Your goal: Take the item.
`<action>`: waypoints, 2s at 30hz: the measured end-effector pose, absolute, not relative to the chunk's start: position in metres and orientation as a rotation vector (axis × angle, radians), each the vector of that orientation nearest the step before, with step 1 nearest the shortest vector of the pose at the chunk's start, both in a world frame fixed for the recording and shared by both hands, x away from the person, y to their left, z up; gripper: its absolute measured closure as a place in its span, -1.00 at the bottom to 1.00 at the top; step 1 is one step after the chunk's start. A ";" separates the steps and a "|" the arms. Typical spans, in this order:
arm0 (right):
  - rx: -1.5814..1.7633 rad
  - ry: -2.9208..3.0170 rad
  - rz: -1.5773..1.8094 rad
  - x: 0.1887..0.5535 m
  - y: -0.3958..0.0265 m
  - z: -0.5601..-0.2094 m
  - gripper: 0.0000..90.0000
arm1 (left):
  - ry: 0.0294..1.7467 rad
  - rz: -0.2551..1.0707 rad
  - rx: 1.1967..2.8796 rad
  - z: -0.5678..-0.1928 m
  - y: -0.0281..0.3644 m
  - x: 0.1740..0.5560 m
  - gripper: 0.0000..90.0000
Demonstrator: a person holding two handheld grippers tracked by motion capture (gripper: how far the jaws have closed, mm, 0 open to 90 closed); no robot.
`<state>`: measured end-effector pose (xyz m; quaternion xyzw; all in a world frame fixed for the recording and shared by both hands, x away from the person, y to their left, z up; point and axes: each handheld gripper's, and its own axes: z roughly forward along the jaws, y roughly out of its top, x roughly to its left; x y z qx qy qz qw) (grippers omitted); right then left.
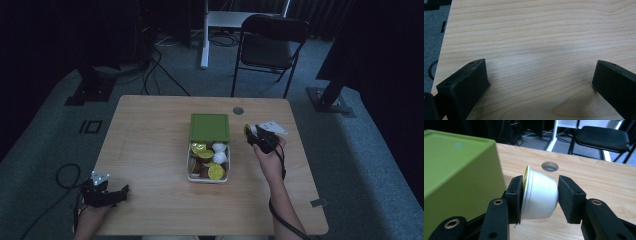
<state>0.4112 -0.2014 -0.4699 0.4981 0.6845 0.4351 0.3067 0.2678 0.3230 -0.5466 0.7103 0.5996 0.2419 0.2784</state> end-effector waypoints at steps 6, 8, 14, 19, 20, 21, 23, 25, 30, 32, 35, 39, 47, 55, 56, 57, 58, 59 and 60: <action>1.359 1.824 1.104 0.425 -0.202 -0.487 0.25 | 1.609 0.649 1.906 -0.547 0.323 0.268 -0.99; 1.376 1.831 1.107 0.427 -0.202 -0.491 0.25 | 1.609 0.649 1.905 -0.547 0.323 0.268 -0.99; 1.398 1.868 1.048 0.435 -0.203 -0.512 0.25 | 1.609 0.649 1.905 -0.547 0.323 0.268 -0.99; 1.426 1.891 1.019 0.439 -0.205 -0.524 0.25 | 1.609 0.649 1.905 -0.547 0.323 0.268 -0.99; 1.426 1.891 1.019 0.439 -0.205 -0.524 0.25 | 1.609 0.649 1.905 -0.547 0.323 0.268 -0.99; 1.430 1.896 1.013 0.439 -0.205 -0.525 0.25 | 1.609 0.649 1.905 -0.547 0.323 0.268 -0.99; 1.439 1.900 0.987 0.441 -0.207 -0.530 0.25 | 1.609 0.649 1.905 -0.547 0.323 0.268 -0.99; 1.447 1.909 0.979 0.442 -0.207 -0.532 0.25 | 1.610 0.649 1.905 -0.547 0.323 0.268 -0.99; 1.468 1.918 0.975 0.444 -0.209 -0.535 0.25 | 1.610 0.649 1.904 -0.547 0.323 0.268 -0.99; 1.473 1.914 0.982 0.443 -0.210 -0.536 0.25 | 1.610 0.649 1.904 -0.547 0.323 0.268 -0.99; 1.479 1.913 0.988 0.444 -0.212 -0.537 0.25 | 1.609 0.649 1.905 -0.547 0.323 0.268 -0.99; 1.485 1.921 0.980 0.445 -0.212 -0.537 0.24 | 1.612 0.649 1.901 -0.547 0.323 0.267 -0.99; 1.507 1.934 0.968 0.446 -0.214 -0.540 0.11 | 1.612 0.649 1.901 -0.547 0.323 0.267 -0.99; 1.506 1.946 0.980 0.445 -0.216 -0.538 0.05 | 1.612 0.649 1.901 -0.547 0.323 0.267 -0.99; 1.508 1.950 0.984 0.445 -0.216 -0.539 0.03 | 1.612 0.649 1.901 -0.547 0.323 0.267 -0.99; 1.502 1.946 0.986 0.445 -0.216 -0.538 0.03 | 1.612 0.649 1.901 -0.547 0.323 0.267 -0.99; 1.503 1.945 1.002 0.444 -0.215 -0.537 -0.04 | 1.612 0.649 1.901 -0.547 0.323 0.267 -0.99; 1.503 1.945 1.002 0.444 -0.215 -0.537 -0.04 | 1.612 0.649 1.901 -0.547 0.323 0.267 -0.99; 1.503 1.949 1.015 0.444 -0.215 -0.536 -0.07 | 1.612 0.649 1.901 -0.547 0.323 0.267 -0.99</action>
